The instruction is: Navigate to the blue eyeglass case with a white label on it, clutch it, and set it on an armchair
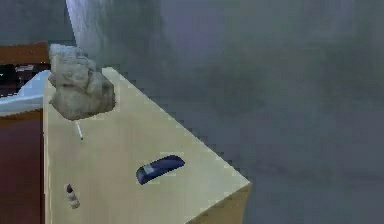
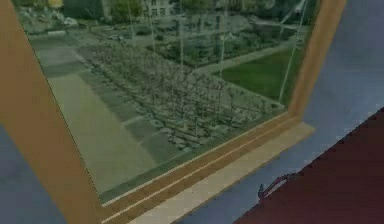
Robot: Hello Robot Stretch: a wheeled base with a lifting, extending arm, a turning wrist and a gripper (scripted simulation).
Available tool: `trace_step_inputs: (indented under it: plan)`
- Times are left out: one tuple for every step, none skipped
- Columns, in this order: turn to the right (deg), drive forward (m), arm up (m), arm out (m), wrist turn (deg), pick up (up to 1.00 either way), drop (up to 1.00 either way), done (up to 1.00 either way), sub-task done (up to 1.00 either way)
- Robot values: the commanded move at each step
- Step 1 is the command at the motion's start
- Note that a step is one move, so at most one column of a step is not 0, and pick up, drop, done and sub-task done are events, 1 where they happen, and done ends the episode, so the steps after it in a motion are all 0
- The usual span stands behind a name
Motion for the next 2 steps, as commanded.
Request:
trace_step_inputs:
  plan:
    - [-45.0, 0.0, 0.0, 0.0, 0.0, 0.0, 0.0, 0.0, 0.0]
    - [-45.0, 0.0, 0.0, 0.0, 0.0, 0.0, 0.0, 0.0, 0.0]
